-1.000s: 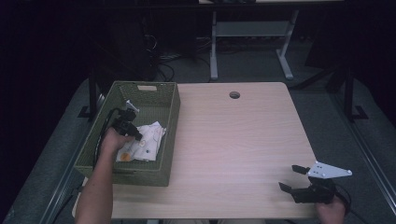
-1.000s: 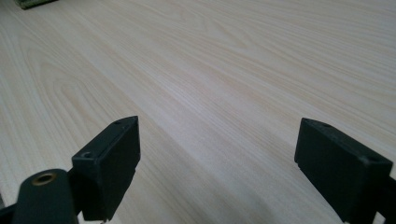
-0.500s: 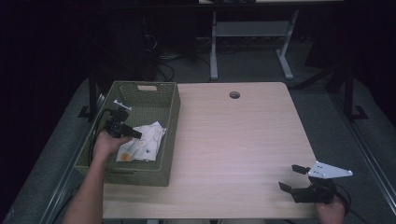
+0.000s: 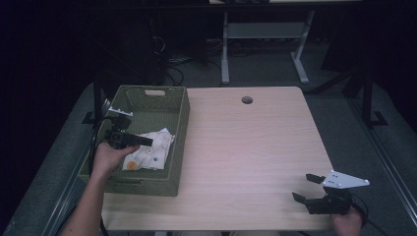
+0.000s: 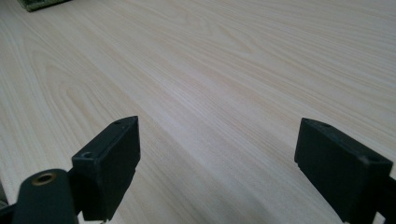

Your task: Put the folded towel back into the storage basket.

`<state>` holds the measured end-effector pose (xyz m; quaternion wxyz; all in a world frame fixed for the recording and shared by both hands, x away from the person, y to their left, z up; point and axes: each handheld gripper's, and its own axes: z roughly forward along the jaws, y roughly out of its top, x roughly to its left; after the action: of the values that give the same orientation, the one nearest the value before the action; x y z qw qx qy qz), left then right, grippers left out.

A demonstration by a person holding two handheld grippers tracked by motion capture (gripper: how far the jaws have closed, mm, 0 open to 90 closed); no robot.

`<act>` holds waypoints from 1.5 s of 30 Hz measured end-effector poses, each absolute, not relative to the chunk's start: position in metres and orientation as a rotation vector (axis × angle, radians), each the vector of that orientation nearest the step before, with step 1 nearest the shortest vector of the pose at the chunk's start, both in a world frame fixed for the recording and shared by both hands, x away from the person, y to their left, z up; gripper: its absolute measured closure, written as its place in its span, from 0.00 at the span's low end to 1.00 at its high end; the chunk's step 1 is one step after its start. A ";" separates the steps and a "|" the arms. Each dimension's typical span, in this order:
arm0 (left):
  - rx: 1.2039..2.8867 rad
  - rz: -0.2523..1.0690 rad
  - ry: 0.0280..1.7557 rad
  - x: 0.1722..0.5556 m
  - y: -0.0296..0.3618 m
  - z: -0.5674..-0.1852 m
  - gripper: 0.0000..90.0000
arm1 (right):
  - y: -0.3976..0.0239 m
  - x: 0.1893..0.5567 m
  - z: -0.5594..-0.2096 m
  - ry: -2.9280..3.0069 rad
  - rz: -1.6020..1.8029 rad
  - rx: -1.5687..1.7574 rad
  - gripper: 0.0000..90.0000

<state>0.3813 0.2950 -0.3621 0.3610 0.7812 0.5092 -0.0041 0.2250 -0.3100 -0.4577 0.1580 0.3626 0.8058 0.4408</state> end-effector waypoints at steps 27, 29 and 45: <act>1.781 -0.092 1.040 0.338 0.286 -0.348 0.52 | -0.311 0.222 -0.457 2.286 1.262 1.048 0.15; 1.785 -0.099 1.021 0.336 0.281 -0.346 0.52 | -0.311 0.221 -0.457 2.284 1.264 1.047 0.15; 1.863 -0.072 0.894 0.324 0.234 -0.330 0.52 | -0.314 0.219 -0.455 2.275 1.273 1.039 0.15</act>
<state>0.3236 0.2343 -0.3305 0.5114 0.7742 0.3716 -0.0298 0.2187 -0.3136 -0.4550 0.1668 0.3650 0.7993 0.4473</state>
